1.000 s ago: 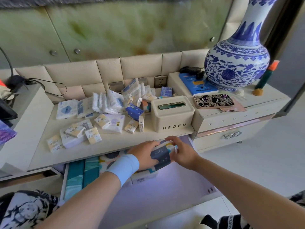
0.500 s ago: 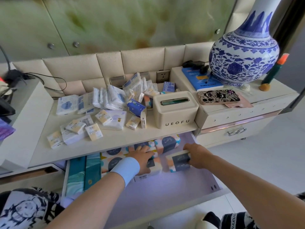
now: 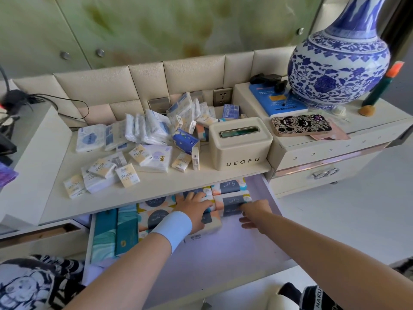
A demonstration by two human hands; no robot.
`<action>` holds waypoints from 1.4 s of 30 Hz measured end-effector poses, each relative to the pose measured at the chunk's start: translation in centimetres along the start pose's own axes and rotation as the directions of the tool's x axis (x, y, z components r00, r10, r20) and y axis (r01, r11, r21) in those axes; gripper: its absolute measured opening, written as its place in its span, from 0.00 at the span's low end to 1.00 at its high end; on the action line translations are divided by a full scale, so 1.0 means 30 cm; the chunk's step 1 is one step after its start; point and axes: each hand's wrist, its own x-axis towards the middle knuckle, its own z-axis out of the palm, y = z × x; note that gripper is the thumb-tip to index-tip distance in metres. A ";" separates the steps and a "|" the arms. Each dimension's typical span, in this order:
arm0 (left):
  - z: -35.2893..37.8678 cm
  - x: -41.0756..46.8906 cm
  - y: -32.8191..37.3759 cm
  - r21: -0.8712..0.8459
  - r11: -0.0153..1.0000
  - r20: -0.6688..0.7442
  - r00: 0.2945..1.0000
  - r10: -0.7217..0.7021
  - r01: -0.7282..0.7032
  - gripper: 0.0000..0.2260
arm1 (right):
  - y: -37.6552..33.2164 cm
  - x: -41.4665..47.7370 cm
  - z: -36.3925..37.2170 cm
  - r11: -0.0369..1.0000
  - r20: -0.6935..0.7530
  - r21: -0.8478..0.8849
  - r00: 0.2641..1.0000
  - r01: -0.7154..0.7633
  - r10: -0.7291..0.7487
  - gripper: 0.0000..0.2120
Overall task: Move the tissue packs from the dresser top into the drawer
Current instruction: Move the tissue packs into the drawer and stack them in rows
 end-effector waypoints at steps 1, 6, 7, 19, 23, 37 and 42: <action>0.003 -0.001 -0.003 -0.003 1.000 0.001 1.000 0.002 -0.002 0.28 | -0.006 0.001 -0.005 0.999 0.009 0.046 1.000 -0.008 0.008 0.18; -0.010 -0.020 -0.003 -0.020 1.000 0.020 1.000 0.022 -0.022 0.30 | -0.017 -0.048 0.011 0.987 0.264 -0.108 0.961 0.119 -0.087 0.15; -0.013 -0.025 -0.003 -0.027 0.999 0.030 0.999 0.027 -0.027 0.30 | -0.015 -0.053 0.022 0.969 0.305 -0.177 0.946 0.171 -0.111 0.16; -0.172 -0.103 -0.082 -0.352 0.934 -0.177 0.984 -0.003 -0.060 0.20 | -0.234 -0.214 0.017 0.378 0.260 -0.775 0.800 0.507 -0.540 0.08; -0.314 -0.101 -0.169 -0.363 0.929 -0.290 0.956 -0.043 -0.068 0.17 | -0.438 -0.290 0.022 0.327 0.220 -0.742 0.674 0.585 -0.705 0.09; -0.501 0.237 -0.427 -0.366 0.929 -0.470 0.872 -0.139 -0.050 0.21 | -0.897 -0.038 0.105 0.107 0.283 -0.858 0.635 0.503 -0.719 0.28; -0.518 0.363 -0.447 -0.068 0.997 -0.451 0.892 -0.007 -0.026 0.26 | -0.966 0.049 0.170 0.182 0.362 -0.831 0.760 0.526 -0.541 0.48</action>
